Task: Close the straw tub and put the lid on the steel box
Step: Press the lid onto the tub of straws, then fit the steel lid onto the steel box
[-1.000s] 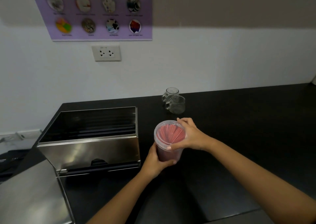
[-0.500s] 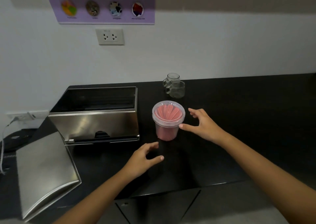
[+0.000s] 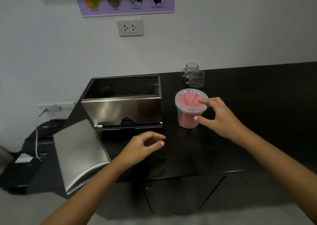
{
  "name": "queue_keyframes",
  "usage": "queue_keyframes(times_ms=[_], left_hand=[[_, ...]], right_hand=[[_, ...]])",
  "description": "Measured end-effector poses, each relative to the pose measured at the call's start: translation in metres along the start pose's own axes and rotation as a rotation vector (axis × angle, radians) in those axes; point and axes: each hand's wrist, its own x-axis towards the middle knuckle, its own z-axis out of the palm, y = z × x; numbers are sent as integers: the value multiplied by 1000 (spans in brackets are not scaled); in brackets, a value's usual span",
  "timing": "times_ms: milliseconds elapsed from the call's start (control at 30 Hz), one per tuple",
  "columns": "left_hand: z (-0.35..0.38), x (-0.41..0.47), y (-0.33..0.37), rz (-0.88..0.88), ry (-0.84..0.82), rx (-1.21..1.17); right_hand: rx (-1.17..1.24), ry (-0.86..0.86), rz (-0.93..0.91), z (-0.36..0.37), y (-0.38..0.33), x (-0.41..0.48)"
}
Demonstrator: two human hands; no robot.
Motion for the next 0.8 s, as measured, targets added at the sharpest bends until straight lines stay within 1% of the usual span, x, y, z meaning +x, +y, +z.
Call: queue_keyframes(times_ms=[200,333,433,533,667,733,800], left_hand=[[-57,-16,-21,73,-94,27],[-103,-30,-44,75,-175,29],[-140,-41,-66,58,-176,23],[-173,-52,-88,36,-122,62],[-212,-59,-110,51,4,151],[-229,-57,-123,82,89,275],[-244,-52,-139,104,208,464]], right_hand=[[36,-27,28,40,-49,-10],[107,-37,114,79,-78,-15],[101,0,147,115,-98,-20],[124,-7,186,152,-114,-24],[121,-80,242,193,-129,-28],[113,-119,262,210,-134,-29],[110,-187,282,225,-138,-30]])
